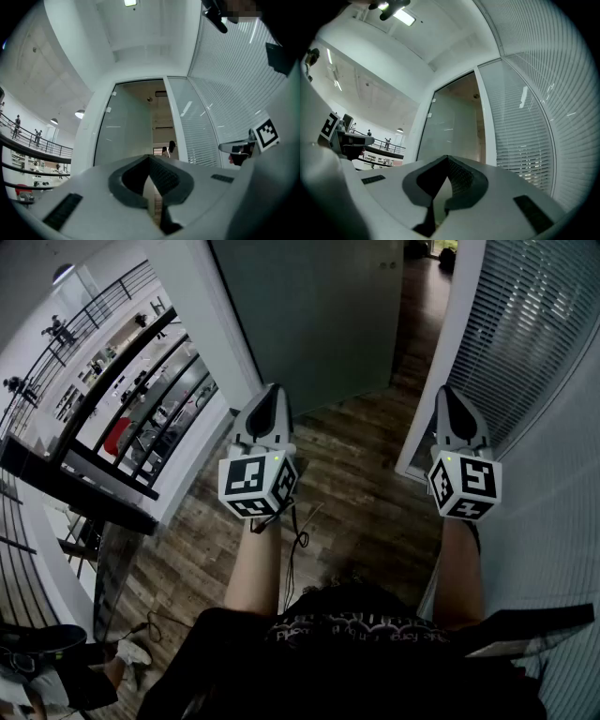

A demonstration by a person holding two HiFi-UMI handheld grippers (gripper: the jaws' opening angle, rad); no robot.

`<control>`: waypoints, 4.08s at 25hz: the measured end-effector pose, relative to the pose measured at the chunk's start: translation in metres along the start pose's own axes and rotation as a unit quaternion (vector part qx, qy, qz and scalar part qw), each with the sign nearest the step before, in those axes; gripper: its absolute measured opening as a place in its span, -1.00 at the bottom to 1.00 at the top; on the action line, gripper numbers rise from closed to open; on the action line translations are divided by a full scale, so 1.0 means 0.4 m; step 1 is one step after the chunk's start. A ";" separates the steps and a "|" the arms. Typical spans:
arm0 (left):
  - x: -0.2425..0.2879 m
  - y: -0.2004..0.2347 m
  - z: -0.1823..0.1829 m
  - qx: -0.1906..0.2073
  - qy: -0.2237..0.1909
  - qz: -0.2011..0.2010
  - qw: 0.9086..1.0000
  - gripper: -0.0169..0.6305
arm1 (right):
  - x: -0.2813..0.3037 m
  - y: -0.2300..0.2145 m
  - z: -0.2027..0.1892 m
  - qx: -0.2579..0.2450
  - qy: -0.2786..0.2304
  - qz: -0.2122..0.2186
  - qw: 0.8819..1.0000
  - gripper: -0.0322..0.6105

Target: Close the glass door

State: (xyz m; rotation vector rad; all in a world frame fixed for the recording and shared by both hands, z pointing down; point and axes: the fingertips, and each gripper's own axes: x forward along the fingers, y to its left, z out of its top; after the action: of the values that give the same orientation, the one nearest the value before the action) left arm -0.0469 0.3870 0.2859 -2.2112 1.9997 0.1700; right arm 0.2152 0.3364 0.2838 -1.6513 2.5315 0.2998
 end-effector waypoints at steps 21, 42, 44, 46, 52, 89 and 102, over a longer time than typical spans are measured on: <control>0.021 0.046 -0.041 -0.006 0.005 -0.002 1.000 -0.94 | 0.043 0.014 -0.046 0.014 0.006 -0.003 1.000 -0.89; 0.268 0.222 -0.142 -0.004 0.010 -0.013 1.000 -0.94 | 0.339 0.020 -0.150 0.019 0.011 -0.035 0.999 -0.89; 0.328 0.231 -0.155 -0.003 0.008 -0.010 1.000 -0.94 | 0.401 -0.002 -0.167 0.014 0.011 -0.031 0.999 -0.89; 0.396 0.232 -0.168 0.001 0.008 -0.012 1.000 -0.94 | 0.469 -0.030 -0.188 0.013 0.012 -0.028 0.999 -0.89; 0.598 0.246 -0.197 0.002 0.006 -0.012 1.000 -0.94 | 0.662 -0.108 -0.224 0.004 0.008 -0.023 1.000 -0.89; 1.565 0.478 -0.445 -0.017 0.036 -0.050 0.998 -0.94 | 1.544 -0.410 -0.445 -0.020 0.043 -0.066 0.997 -0.89; 1.831 0.560 -0.504 0.013 0.025 -0.018 0.999 -0.94 | 1.855 -0.486 -0.584 -0.015 0.049 -0.029 0.998 -0.89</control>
State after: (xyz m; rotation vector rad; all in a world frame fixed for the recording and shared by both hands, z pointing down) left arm -0.1987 -0.3886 0.3376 -2.2547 1.9746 0.0861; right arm 0.0970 -0.4543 0.3470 -1.7880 2.5544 0.2591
